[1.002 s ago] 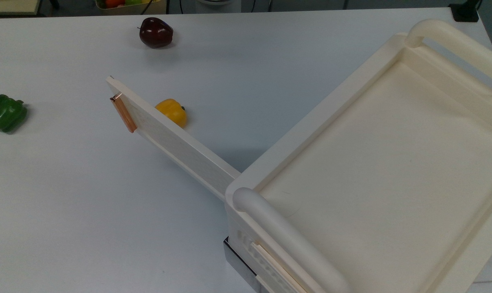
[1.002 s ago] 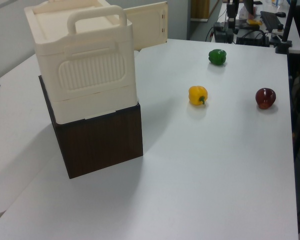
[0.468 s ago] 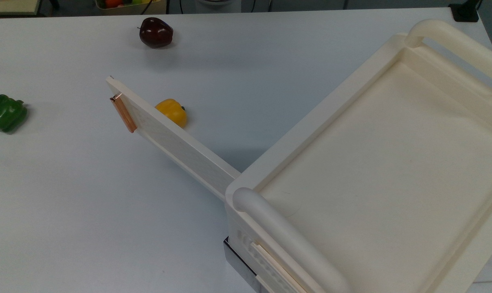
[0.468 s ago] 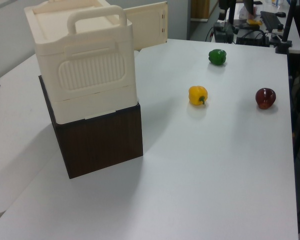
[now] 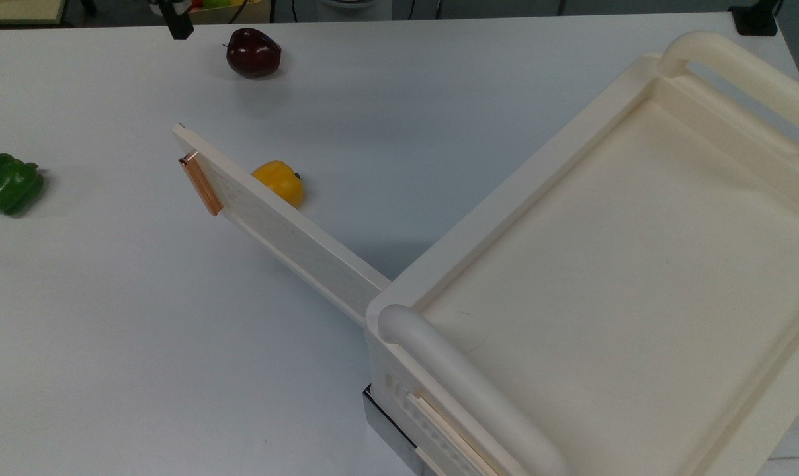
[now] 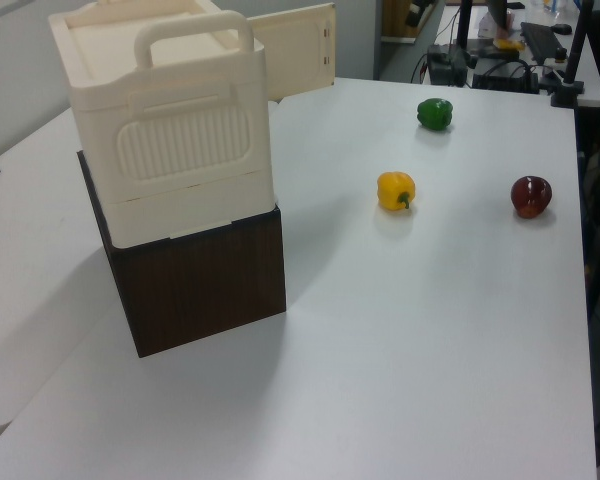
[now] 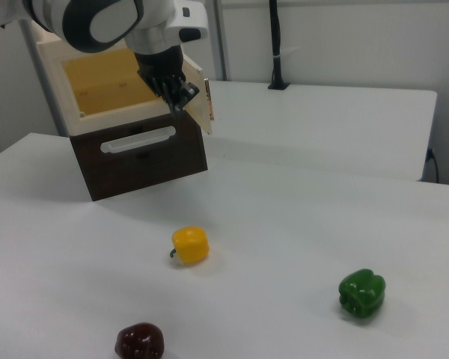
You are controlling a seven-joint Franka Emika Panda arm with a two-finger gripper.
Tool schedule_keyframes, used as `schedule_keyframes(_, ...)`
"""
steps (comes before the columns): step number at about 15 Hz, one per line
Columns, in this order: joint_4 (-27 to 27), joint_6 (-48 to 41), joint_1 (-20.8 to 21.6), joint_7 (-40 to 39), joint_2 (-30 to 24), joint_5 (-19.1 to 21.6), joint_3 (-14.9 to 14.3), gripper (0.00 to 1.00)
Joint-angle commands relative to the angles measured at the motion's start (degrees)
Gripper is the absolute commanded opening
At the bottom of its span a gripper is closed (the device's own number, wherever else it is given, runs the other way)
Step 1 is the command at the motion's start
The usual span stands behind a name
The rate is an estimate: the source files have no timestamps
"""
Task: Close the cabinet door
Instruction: 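Move the gripper down beside the open door's outer edge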
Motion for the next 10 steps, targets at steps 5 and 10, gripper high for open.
schedule_keyframes(5,-0.39,21.1,0.7,7.74,4.09,9.41,-0.57,0.0)
schedule_keyframes(10,-0.39,30.97,0.7,12.41,6.03,13.98,-0.48,0.0)
